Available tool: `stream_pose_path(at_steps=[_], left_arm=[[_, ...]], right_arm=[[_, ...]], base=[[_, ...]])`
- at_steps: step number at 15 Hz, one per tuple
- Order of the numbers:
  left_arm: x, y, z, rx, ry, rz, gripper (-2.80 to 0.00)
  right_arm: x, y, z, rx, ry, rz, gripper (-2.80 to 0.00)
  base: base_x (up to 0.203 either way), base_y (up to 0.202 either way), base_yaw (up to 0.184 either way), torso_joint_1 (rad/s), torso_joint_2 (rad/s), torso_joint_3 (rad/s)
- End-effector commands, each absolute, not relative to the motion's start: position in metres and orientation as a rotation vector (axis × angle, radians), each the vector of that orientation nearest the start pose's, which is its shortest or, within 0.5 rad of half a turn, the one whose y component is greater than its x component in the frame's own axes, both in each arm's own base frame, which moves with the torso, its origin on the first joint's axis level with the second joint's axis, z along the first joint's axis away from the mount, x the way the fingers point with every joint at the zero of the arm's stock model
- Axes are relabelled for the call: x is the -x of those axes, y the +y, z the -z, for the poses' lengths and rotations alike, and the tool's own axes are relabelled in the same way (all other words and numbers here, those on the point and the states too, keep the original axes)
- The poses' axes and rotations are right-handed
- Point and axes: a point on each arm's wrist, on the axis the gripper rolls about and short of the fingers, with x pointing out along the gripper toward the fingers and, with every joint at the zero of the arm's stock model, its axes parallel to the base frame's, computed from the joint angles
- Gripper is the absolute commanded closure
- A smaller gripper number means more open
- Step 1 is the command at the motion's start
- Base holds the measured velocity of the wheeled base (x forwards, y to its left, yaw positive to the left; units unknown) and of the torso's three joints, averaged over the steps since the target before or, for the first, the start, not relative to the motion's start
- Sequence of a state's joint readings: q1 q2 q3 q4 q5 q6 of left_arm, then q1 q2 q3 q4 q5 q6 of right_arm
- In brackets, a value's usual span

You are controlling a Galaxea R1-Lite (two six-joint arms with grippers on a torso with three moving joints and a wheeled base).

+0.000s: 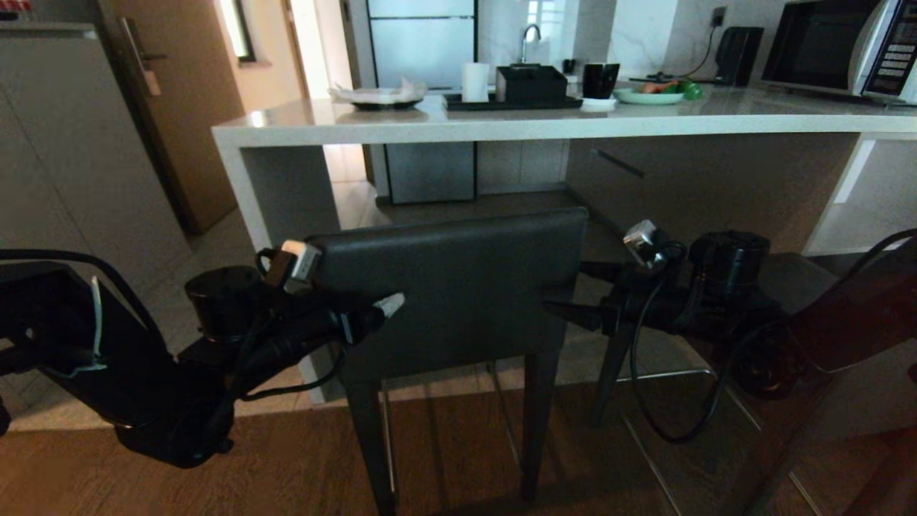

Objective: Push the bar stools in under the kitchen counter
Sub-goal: Push the gray chair back under the dining table

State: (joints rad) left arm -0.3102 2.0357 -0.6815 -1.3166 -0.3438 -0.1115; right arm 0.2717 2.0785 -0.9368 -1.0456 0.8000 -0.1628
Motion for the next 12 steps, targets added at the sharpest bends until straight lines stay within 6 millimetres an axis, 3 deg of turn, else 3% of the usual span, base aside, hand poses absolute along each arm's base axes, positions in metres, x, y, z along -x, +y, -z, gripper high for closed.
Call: stream_pose_path(at_steps=[1,3,8,12], left_arm=[[-0.329,-0.113,-0.109,0.110,0.074,0.654,-2.80],[-0.332,-0.110,-0.111,0.106,0.060,0.645,-2.80],[-0.330,-0.112,-0.117,0.102,0.040,0.634,-2.80],[-0.329,-0.112,-0.117,0.103,0.040,0.609,-2.80]], right_arm=[[-0.374,0.114,-0.128,0.124,-0.014,-1.051,-2.80],[-0.383,0.106,-0.134,0.102,-0.021,-0.991,-2.80],[-0.376,0.102,-0.140,0.062,0.021,-0.840,-2.80],[-0.376,0.101,-0.140,0.028,0.037,-0.825,-2.80]], base=[[0.000,0.000,0.000,0.000,0.00,0.000],[0.000,0.000,0.000,0.000,0.00,0.000],[0.000,0.000,0.000,0.000,0.00,0.000],[0.000,0.000,0.000,0.000,0.00,0.000]])
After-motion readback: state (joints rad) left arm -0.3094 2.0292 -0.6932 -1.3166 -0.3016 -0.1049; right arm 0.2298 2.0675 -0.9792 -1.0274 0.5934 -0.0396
